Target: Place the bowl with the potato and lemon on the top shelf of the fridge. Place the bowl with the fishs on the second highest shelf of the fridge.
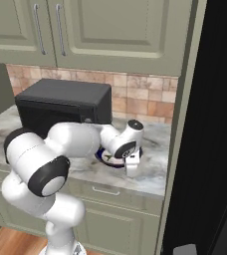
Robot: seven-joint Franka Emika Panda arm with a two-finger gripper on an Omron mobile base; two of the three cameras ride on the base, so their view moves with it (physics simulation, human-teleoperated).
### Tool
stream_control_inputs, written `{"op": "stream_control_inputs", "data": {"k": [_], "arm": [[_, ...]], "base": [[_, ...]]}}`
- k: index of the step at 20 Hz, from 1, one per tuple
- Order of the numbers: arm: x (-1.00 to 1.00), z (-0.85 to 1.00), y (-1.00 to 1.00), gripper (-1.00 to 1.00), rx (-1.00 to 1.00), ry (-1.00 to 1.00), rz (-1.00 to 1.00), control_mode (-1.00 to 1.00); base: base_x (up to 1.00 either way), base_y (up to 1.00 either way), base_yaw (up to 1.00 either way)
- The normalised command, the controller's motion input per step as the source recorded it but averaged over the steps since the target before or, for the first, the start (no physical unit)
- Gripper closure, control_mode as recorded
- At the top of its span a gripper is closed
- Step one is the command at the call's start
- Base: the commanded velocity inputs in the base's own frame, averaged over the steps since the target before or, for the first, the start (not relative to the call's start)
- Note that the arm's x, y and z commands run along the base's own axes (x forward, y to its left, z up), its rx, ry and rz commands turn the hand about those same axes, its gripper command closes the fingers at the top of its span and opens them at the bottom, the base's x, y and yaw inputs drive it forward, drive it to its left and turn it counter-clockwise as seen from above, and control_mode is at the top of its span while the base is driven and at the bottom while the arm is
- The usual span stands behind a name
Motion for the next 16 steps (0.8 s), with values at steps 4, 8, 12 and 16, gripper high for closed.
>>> {"op": "stream_control_inputs", "data": {"k": [4,8,12,16], "arm": [[-0.48,0.77,0.32,1.0,0.0,-0.1,0.0,-1.0],[-0.43,1.0,0.56,1.0,0.0,-0.21,-0.01,-1.0],[-0.44,1.0,0.76,1.0,0.0,-0.26,-0.02,-1.0],[-0.74,1.0,0.74,1.0,0.0,-0.21,-0.02,-1.0]], "base": [[0.0,0.0,0.0],[0.0,0.0,0.0],[0.0,0.0,0.0],[0.0,0.0,0.0]]}}
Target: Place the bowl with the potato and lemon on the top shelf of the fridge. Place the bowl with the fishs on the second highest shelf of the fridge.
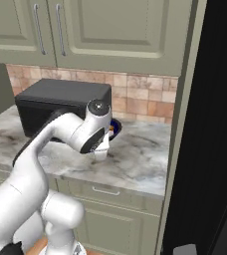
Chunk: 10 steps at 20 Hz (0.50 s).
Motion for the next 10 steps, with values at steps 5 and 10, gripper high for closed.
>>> {"op": "stream_control_inputs", "data": {"k": [5,10], "arm": [[-1.0,1.0,0.56,1.0,0.0,-0.03,0.0,-1.0],[-1.0,0.96,0.44,1.0,0.0,-0.01,0.0,-1.0]], "base": [[0.0,0.0,0.0],[0.0,0.0,0.0]]}}
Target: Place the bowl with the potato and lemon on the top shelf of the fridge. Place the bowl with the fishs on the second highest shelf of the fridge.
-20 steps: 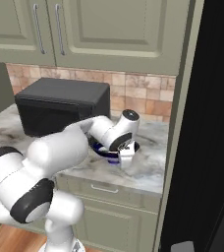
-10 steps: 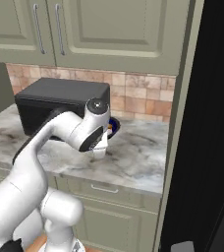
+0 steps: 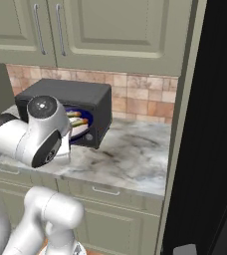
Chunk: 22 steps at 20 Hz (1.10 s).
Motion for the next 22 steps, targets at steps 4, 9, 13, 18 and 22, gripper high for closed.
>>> {"op": "stream_control_inputs", "data": {"k": [4,9,13,18,22], "arm": [[-0.88,0.5,0.42,1.0,-0.07,-0.09,0.0,-1.0],[0.0,0.0,0.0,1.0,0.0,0.0,-0.01,-1.0],[0.0,0.0,0.0,1.0,0.0,0.0,0.0,1.0],[0.0,0.0,0.0,1.0,0.0,0.0,0.0,1.0],[0.0,0.0,0.0,1.0,0.0,0.0,0.0,1.0]], "base": [[0.0,0.0,0.0],[0.0,0.0,0.0],[-0.68,-0.01,0.07],[-1.0,-0.07,0.08],[-1.0,-0.19,0.07]]}}
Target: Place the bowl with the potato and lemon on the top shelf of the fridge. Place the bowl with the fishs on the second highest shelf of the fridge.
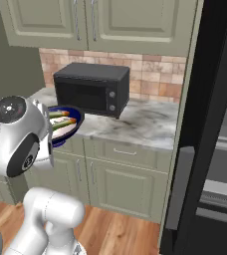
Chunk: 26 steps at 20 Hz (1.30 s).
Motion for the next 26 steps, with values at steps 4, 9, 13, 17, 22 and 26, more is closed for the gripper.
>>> {"op": "stream_control_inputs", "data": {"k": [4,9,13,17,22,26], "arm": [[0.0,0.0,0.0,1.0,0.0,0.0,0.0,1.0],[0.0,0.0,0.0,1.0,0.0,0.0,0.0,1.0],[0.0,0.0,0.0,1.0,0.0,0.0,0.0,1.0],[0.0,0.0,0.0,1.0,0.0,0.0,0.0,1.0],[0.0,0.0,0.0,1.0,0.0,0.0,0.0,1.0],[0.0,0.0,0.0,1.0,0.0,0.0,0.0,1.0]], "base": [[-1.0,-0.38,0.06],[-0.89,-0.91,-0.03],[-0.19,-1.0,-0.12],[0.02,-1.0,-0.13],[0.39,-1.0,-0.15],[0.84,-0.67,-0.1]]}}
